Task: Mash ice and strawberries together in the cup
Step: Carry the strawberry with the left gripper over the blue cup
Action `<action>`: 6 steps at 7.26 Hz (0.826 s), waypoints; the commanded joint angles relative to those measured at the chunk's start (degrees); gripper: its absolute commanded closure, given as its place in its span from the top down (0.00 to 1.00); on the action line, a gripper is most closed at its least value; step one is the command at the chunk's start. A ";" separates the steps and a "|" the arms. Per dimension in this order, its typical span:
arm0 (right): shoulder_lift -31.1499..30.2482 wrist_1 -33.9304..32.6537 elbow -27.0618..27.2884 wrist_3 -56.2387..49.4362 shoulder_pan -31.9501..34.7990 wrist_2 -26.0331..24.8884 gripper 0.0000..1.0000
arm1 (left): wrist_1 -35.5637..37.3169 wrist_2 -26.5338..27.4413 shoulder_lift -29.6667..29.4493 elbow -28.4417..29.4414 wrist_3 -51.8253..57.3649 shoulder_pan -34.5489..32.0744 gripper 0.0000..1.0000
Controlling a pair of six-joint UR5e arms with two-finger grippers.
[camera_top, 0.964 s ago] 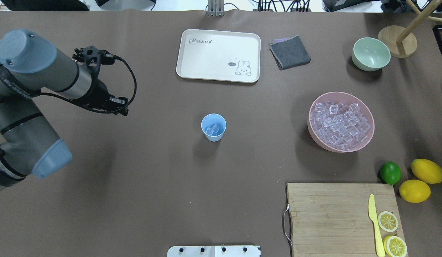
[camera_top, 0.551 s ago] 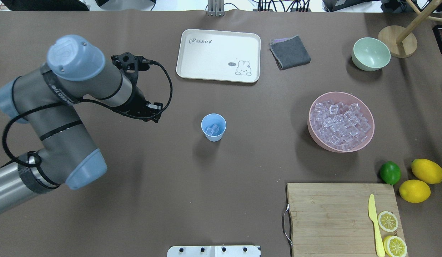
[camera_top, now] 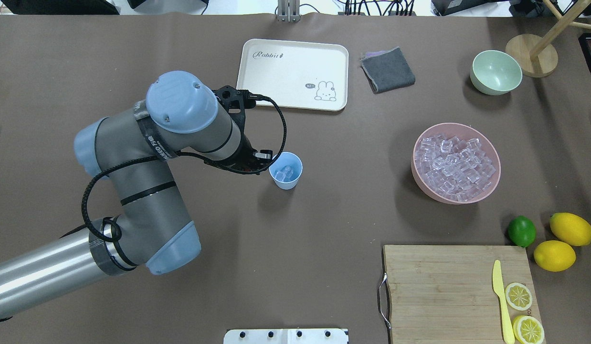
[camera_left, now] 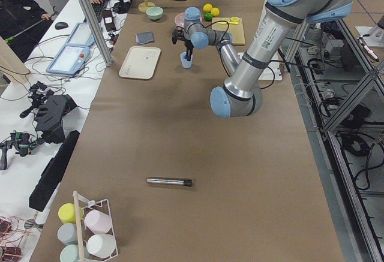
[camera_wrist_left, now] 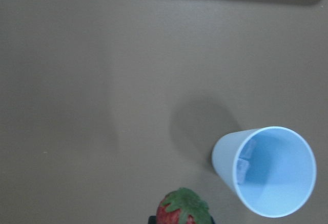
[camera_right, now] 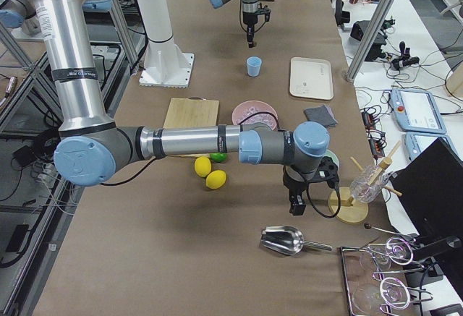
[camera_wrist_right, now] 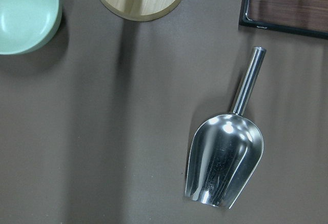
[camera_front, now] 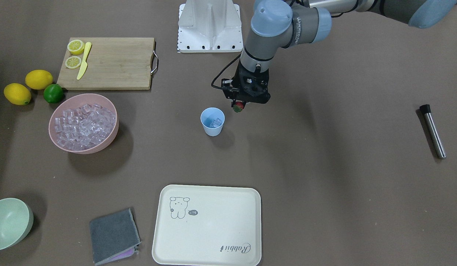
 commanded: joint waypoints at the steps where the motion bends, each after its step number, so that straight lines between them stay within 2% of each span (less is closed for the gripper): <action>1: -0.55 0.20 0.42 -0.15 0.31 -0.02 1.00 | -0.16 0.78 -2.32 1.58 -1.61 1.68 0.22; 2: -0.55 0.29 0.60 -0.15 0.31 -0.10 1.00 | -0.69 0.87 -2.76 2.02 -1.79 2.55 0.22; 3: -0.55 0.29 0.77 -0.15 0.31 -0.02 1.00 | -3.56 4.52 -4.59 4.98 -2.57 3.43 0.22; 4: -0.55 0.29 0.69 -0.15 0.31 -0.10 1.00 | -7.94 5.17 -4.44 7.10 -2.41 3.44 0.22; 6: -0.55 0.29 0.77 -0.15 0.40 -0.02 1.00 | -8.60 5.18 -4.43 7.82 -1.88 3.00 0.22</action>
